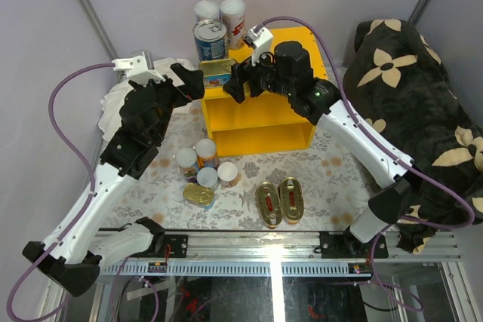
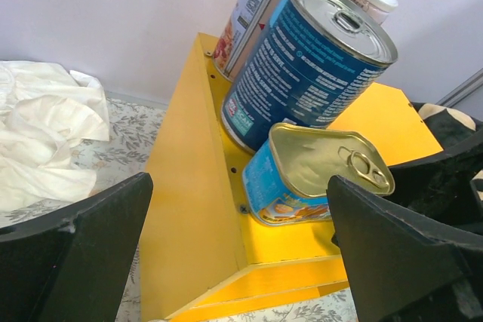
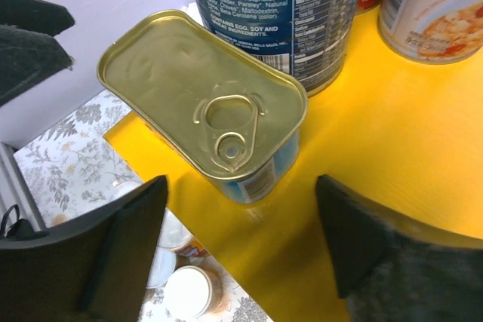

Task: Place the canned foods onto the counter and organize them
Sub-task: Place the canned food on the counter, then pick up the canned food from the center of the board.

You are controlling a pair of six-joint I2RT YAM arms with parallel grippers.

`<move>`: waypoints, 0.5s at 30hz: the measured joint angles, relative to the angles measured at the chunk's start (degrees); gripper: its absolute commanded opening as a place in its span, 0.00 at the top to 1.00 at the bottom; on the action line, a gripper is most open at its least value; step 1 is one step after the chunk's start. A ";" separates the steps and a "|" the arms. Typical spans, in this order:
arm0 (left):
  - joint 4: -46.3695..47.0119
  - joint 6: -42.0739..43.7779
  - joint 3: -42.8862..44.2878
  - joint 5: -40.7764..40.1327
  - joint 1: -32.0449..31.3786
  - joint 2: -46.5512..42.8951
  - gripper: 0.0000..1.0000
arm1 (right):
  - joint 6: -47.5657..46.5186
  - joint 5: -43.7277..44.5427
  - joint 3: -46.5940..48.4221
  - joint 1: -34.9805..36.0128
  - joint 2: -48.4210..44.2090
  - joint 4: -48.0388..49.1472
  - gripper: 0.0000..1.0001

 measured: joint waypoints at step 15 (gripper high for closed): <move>-3.98 4.20 -11.02 5.70 2.34 -13.38 0.00 | 1.05 7.30 -28.24 0.17 -28.33 5.29 0.00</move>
